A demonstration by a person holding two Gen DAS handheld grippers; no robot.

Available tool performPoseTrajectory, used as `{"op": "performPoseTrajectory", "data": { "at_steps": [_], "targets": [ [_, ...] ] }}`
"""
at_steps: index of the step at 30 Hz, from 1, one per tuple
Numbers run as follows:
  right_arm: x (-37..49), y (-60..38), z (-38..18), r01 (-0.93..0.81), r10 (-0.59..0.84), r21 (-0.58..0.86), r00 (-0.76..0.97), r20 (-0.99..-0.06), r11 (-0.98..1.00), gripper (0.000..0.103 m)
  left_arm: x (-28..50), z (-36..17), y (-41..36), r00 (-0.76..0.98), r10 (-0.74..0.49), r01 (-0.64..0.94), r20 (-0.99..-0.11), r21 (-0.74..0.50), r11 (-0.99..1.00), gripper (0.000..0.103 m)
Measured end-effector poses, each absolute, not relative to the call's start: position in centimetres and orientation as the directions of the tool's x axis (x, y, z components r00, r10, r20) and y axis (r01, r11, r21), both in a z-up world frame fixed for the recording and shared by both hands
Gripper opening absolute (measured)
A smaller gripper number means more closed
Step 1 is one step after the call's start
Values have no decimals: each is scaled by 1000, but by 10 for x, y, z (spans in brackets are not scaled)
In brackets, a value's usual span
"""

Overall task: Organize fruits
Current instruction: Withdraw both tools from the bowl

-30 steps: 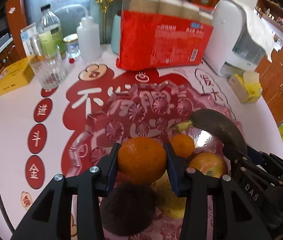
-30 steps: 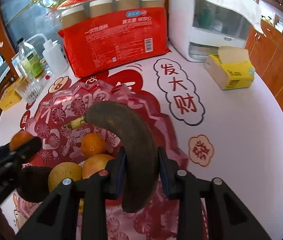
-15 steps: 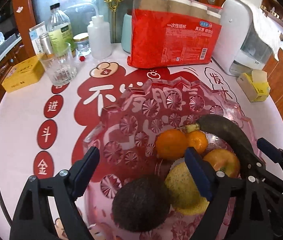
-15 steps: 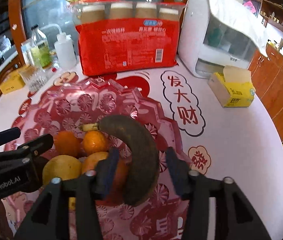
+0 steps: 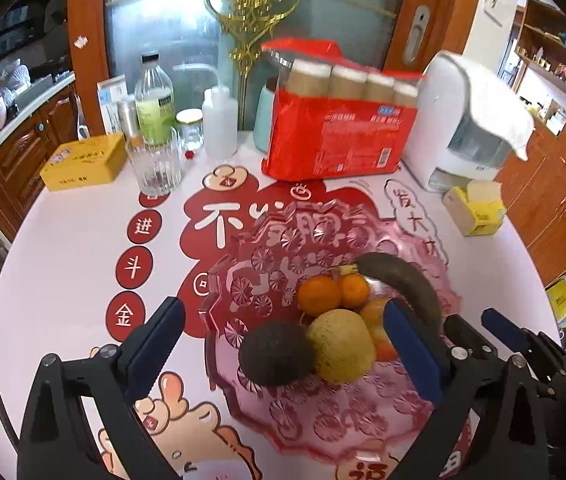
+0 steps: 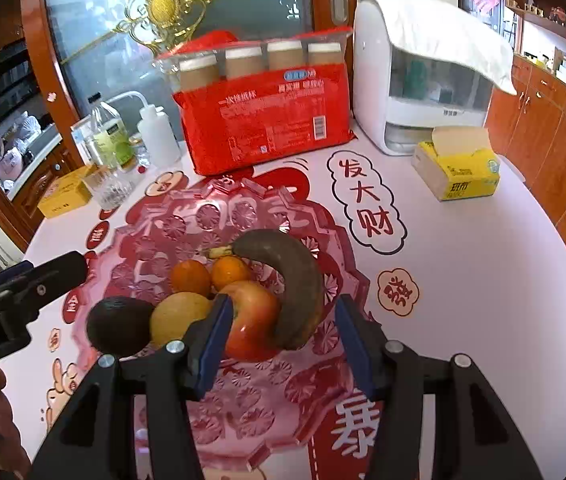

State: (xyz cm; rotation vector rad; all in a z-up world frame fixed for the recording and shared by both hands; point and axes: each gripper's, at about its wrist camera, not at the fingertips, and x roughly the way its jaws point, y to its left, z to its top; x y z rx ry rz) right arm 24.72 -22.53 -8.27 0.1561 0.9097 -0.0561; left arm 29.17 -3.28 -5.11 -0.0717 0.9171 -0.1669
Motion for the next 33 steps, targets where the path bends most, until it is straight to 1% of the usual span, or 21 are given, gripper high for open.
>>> {"op": "performPoseTrajectory", "data": {
  "at_steps": [8, 15, 28, 33],
  "targets": [
    [217, -221, -44, 86, 41, 131, 664, -747, 988, 54, 249, -8, -29, 640, -176, 112, -748, -135, 984, 102],
    [189, -218, -22, 62, 61, 141, 684, -727, 988, 54, 215, 15, -22, 646, -169, 101, -744, -137, 985, 102],
    [129, -209, -4, 11, 97, 144, 687, -720, 990, 54, 142, 9, -17, 604, -130, 100, -787, -86, 991, 102],
    [106, -208, -1, -5, 107, 143, 690, -716, 990, 54, 117, 12, -10, 607, -144, 96, -782, -108, 990, 102]
  ]
}}
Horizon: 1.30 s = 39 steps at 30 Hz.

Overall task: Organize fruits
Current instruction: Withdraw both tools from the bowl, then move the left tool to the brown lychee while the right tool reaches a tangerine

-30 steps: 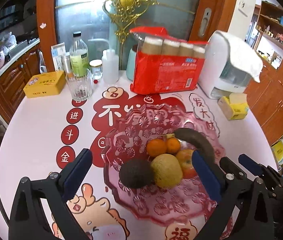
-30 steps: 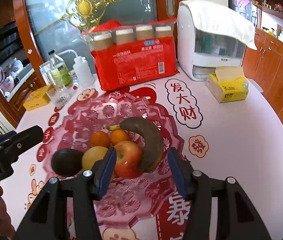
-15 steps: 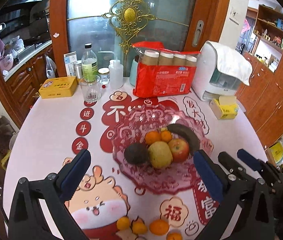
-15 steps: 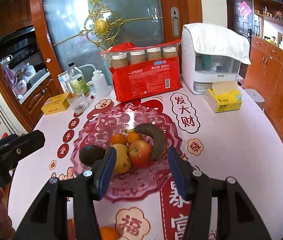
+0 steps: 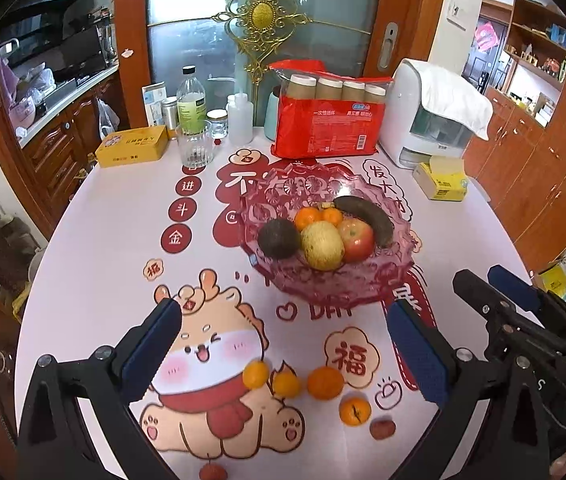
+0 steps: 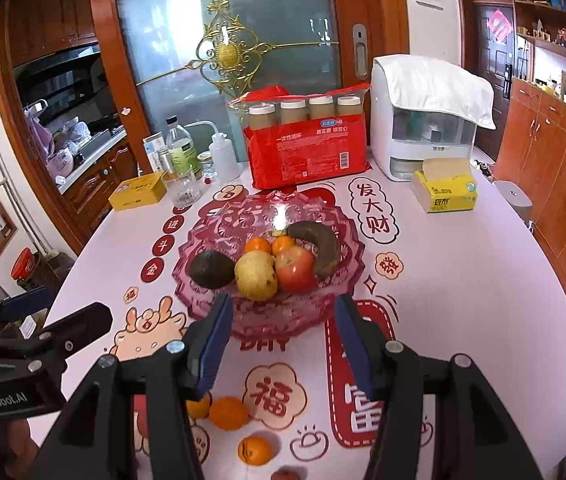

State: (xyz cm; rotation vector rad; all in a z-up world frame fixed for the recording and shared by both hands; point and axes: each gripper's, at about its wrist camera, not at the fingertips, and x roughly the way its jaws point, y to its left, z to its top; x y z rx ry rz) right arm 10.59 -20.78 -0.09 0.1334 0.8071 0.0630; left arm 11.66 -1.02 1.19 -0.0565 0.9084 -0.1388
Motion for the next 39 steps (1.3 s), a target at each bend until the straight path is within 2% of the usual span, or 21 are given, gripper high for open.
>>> {"op": "performPoseTrajectory", "data": {
  "at_steps": [15, 24, 31, 36, 39],
  "targets": [
    [61, -202, -35, -39, 112, 114, 644, -757, 993, 54, 63, -20, 41, 581, -79, -30, -810, -119, 992, 102],
    [52, -192, -68, -81, 134, 107, 586, -799, 991, 54, 38, -75, 64, 473, -10, -113, -881, -72, 991, 102],
    [47, -182, -105, -109, 149, 109, 502, -852, 988, 54, 13, -132, 62, 373, 17, -116, -928, -28, 993, 102],
    [46, -176, -125, -128, 168, 123, 452, -876, 984, 54, 4, -162, 63, 313, -6, -148, -950, -55, 987, 89],
    [44, -173, -133, -140, 174, 125, 434, -884, 982, 54, 2, -171, 67, 300, -30, -173, -954, -86, 981, 78]
  ]
}}
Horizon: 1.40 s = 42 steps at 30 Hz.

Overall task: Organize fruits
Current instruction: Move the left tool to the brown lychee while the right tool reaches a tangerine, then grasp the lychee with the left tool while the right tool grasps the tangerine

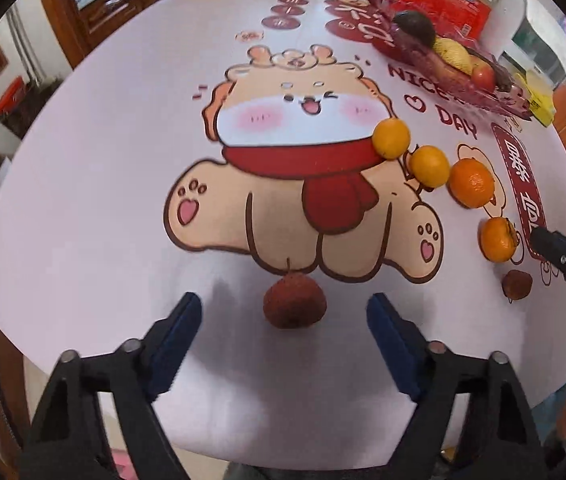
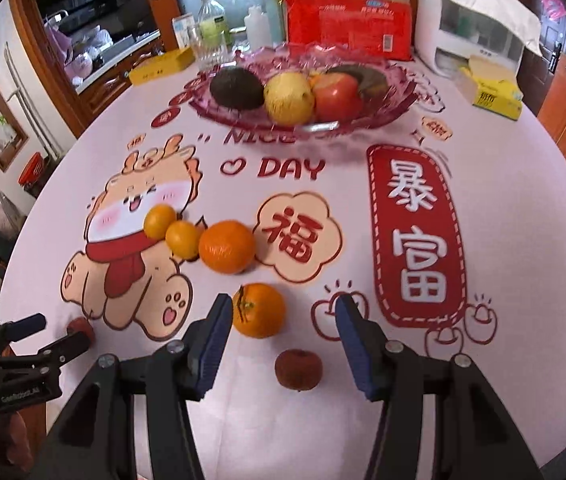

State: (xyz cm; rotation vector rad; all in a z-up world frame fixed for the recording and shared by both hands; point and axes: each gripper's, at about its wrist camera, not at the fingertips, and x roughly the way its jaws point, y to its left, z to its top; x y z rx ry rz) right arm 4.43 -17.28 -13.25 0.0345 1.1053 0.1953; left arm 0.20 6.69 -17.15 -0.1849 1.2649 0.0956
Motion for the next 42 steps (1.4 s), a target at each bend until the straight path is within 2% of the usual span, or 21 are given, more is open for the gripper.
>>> {"op": "performPoseTrajectory", "data": {
  "at_steps": [4, 8, 30, 35, 42],
  "targets": [
    [43, -170, -138, -154, 181, 127, 422, -889, 980, 54, 2, -183, 72, 276, -67, -199, -959, -125, 972, 50],
    [44, -171, -142, -157, 189, 135, 410, -892, 978, 54, 5, -183, 71, 295, -85, -197, -952, -148, 969, 32],
    [59, -158, -174, -168, 200, 151, 331, -922, 974, 53, 24, -178, 59, 327, -104, -150, -939, -160, 976, 30],
    [61, -155, -175, -182, 229, 176, 331, -915, 967, 41, 27, -176, 59, 329, -107, -139, -938, -160, 977, 30],
    [63, -152, -174, -200, 249, 191, 325, -912, 961, 38, 32, -172, 59, 332, -102, -130, -938, -152, 980, 30]
  ]
}}
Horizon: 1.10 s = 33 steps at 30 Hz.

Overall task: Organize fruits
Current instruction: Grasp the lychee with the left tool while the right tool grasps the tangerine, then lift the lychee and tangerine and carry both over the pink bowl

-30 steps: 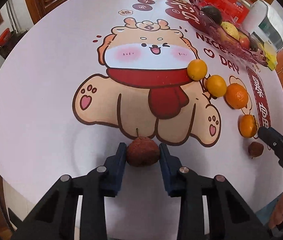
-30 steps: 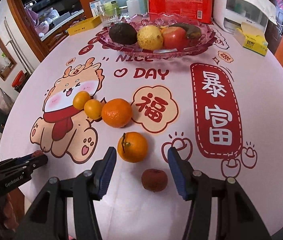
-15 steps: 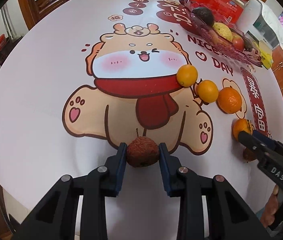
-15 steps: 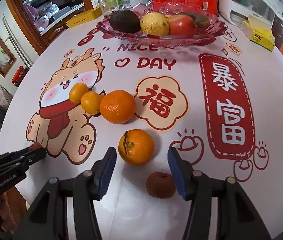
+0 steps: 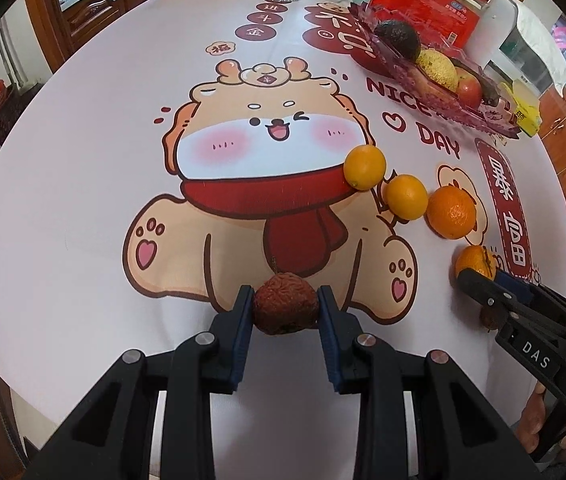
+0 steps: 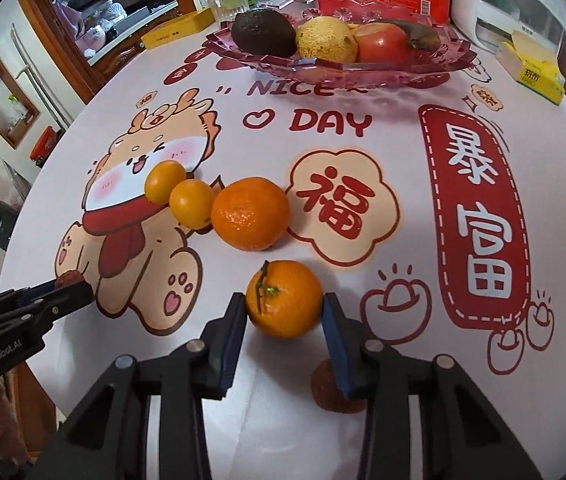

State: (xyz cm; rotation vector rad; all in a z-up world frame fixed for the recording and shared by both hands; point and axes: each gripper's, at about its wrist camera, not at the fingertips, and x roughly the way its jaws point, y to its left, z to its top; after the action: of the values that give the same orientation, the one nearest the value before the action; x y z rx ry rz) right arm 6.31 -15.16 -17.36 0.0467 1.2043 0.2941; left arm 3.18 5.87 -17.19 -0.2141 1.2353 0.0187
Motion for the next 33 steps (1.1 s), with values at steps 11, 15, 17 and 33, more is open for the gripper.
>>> {"op": "performPoseTrajectory", "data": {
  "at_steps": [11, 15, 17, 33],
  "targets": [
    [61, -145, -139, -252, 290, 204, 375, -880, 946, 38, 41, -149, 46, 360, -96, -83, -928, -135, 987, 30],
    [62, -146, -122, -261, 305, 211, 401, -864, 942, 38, 45, -133, 41, 380, -91, -57, -921, -121, 991, 30],
    [63, -148, -114, -263, 307, 210, 416, -856, 942, 38, 47, -121, 38, 398, -87, -44, -913, -114, 993, 30],
    [100, -190, 8, -229, 298, 195, 627, -720, 954, 38, 111, 29, 9, 628, -108, 90, -771, -66, 994, 30]
  ]
}}
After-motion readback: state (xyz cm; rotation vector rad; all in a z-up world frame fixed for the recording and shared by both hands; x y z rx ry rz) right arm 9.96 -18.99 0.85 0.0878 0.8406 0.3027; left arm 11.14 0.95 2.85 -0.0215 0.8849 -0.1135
